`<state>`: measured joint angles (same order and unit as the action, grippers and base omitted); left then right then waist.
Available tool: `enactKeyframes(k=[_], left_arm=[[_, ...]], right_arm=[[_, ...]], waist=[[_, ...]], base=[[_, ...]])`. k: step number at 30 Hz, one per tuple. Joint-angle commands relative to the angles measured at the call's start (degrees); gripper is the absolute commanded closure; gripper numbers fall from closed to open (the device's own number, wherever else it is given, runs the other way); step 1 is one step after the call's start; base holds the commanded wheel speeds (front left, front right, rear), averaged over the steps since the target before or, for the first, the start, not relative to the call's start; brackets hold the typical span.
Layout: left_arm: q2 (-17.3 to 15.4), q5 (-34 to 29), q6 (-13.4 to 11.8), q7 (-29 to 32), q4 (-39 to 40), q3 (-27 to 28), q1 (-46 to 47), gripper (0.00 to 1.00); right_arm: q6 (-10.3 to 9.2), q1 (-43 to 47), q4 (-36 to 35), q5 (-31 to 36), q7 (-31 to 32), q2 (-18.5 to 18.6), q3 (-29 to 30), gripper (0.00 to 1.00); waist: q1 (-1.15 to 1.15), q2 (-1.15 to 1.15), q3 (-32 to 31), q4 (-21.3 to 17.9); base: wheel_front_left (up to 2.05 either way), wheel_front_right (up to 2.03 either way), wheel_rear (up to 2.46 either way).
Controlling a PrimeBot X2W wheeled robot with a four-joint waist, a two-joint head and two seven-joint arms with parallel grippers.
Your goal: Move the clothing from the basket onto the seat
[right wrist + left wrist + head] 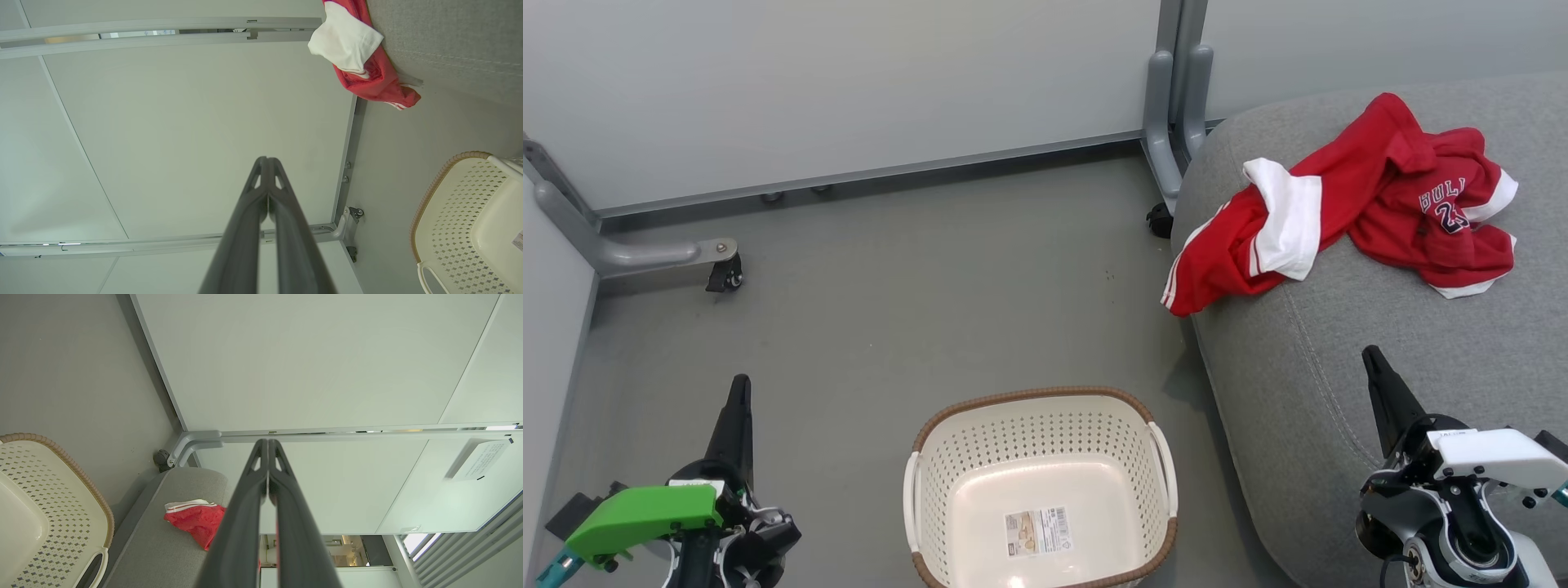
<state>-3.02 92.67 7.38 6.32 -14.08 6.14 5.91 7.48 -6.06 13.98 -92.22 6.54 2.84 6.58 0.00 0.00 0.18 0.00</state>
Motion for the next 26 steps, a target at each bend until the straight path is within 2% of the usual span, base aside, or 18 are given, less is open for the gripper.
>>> enactKeyframes(k=[1,26], left_arm=[[-0.22,-0.01,0.22,0.13,0.07,0.29,0.61,1.00],[-0.11,-0.16,0.22,0.18,0.07,0.39,0.63,1.00]], right_arm=[[0.02,-0.31,0.10,-0.36,0.21,0.06,0.07,1.00],[0.02,-0.31,0.10,-0.37,0.20,0.06,0.05,1.00]], waist=[[0.00,0.00,0.00,0.00],[0.00,0.00,0.00,0.00]], base=[[0.00,0.00,0.00],[0.00,0.00,0.00]])
